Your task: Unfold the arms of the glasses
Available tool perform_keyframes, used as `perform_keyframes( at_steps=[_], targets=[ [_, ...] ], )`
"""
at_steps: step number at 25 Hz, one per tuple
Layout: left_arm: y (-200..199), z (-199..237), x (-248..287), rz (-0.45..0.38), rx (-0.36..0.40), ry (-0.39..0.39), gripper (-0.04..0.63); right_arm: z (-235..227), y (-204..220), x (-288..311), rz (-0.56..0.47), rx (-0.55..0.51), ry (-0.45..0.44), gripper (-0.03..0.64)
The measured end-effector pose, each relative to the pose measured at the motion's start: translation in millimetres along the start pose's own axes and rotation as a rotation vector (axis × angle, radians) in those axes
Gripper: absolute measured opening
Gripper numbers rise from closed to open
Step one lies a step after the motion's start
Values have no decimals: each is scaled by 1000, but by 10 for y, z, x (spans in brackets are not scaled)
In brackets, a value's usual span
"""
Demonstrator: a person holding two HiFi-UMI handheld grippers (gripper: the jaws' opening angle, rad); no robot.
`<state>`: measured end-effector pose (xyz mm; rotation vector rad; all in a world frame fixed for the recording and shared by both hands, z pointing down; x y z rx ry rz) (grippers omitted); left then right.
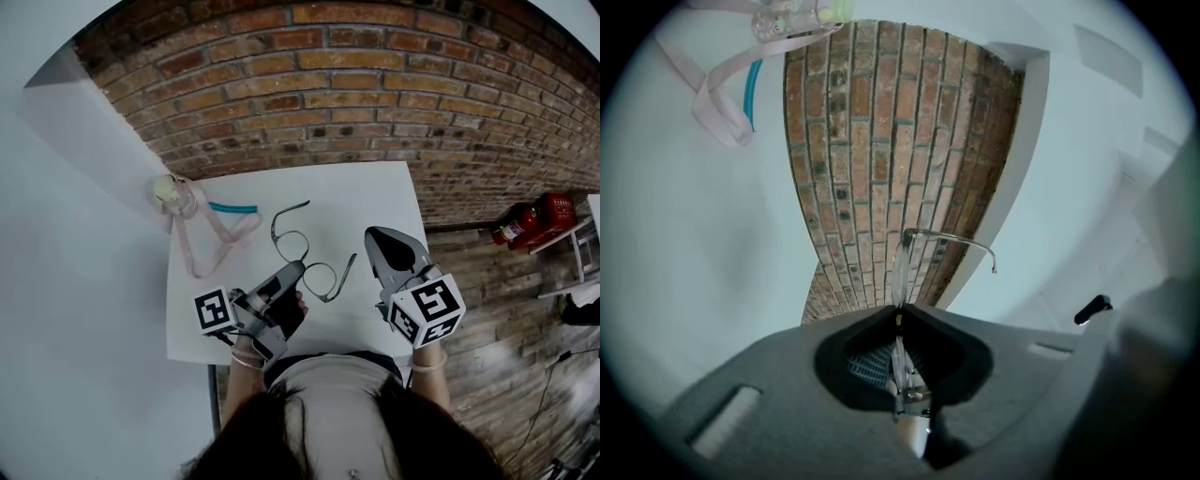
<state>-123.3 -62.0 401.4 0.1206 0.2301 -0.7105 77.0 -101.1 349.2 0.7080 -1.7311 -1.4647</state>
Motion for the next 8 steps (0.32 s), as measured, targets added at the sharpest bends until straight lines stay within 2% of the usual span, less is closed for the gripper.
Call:
perform_keyframes(
  at_steps=[8],
  targets=[
    [30, 17, -61, -5, -1, -3, 23, 41, 13, -30, -3, -5, 1, 6]
  ],
)
Point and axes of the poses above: the fingertips, and each gripper's own axes: x forward along the fingers, z to its left, y out of its underside, the point moved 7 cm from there along -x, backward along the fingers, and after that the axes turned 4 degrees about y, right-handed, at the moved point
